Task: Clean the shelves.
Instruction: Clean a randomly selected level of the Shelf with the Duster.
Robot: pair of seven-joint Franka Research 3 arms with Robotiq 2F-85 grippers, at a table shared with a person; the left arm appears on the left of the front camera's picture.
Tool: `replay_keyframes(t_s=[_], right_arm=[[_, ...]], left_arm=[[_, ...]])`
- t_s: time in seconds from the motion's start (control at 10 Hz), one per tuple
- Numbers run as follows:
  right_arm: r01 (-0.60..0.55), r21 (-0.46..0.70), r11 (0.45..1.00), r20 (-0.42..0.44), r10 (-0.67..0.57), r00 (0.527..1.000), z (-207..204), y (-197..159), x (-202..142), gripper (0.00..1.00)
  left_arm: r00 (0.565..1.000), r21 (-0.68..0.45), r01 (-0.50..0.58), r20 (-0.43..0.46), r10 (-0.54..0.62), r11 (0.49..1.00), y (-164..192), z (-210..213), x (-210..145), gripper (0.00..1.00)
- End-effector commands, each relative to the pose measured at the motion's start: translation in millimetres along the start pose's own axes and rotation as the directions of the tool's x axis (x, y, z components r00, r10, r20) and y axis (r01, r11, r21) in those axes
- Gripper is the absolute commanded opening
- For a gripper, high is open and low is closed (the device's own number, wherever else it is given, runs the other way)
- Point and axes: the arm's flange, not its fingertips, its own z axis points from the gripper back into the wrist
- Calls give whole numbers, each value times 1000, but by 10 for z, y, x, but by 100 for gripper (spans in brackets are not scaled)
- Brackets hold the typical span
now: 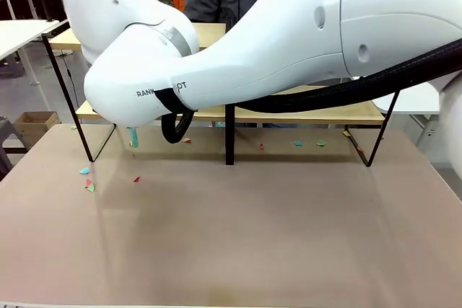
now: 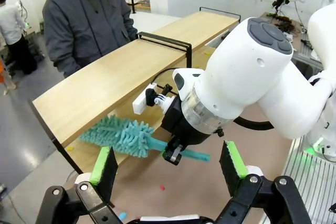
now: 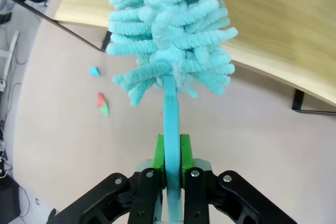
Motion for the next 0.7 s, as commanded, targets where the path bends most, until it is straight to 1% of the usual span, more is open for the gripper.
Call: replay_keyframes(t_s=[0.0, 0.1, 0.4, 0.6], right_arm=[[22, -65, 998, 34, -20, 999, 73, 43, 74, 12], [1, -101, 995, 39, 3, 999, 80, 40, 105, 12], [-82, -144, 986, 62, 92, 994, 162, 117, 262, 12], [-129, -169, 977, 27, 136, 990, 119, 233, 347, 12]], left_arm=[[1000, -6, 2, 2, -2, 1000, 3, -9, -9, 100], [1000, -6, 2, 2, -2, 1000, 3, -9, -9, 100], [1000, -6, 2, 2, -2, 1000, 3, -9, -9, 100], [1000, -6, 2, 2, -2, 1000, 3, -9, -9, 100]])
